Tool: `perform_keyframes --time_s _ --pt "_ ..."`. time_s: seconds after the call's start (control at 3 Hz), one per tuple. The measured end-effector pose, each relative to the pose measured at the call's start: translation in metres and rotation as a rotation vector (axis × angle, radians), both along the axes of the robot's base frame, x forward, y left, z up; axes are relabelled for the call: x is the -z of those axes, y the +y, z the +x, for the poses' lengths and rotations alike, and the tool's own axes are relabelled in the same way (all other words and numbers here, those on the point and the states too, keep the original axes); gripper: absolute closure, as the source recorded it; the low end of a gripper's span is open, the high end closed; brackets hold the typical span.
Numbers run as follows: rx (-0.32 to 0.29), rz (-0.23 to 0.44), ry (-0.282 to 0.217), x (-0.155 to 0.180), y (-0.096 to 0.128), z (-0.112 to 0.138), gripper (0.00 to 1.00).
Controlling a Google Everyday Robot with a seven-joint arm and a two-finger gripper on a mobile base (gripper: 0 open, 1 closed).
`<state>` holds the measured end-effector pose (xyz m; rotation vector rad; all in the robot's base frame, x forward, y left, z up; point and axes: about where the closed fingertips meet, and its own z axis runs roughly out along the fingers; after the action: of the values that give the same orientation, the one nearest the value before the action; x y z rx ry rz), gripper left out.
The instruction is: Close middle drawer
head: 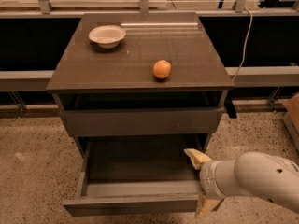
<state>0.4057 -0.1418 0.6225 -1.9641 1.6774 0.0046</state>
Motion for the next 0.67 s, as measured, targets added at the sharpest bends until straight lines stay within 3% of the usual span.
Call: perform_keyframes --time_s 0.33,0.67 --pt "-0.032 0.018 0.058 0.026 0.008 0.007 0.0" --pt "-0.056 0.035 0.154 0.075 0.025 0.012 0.0"
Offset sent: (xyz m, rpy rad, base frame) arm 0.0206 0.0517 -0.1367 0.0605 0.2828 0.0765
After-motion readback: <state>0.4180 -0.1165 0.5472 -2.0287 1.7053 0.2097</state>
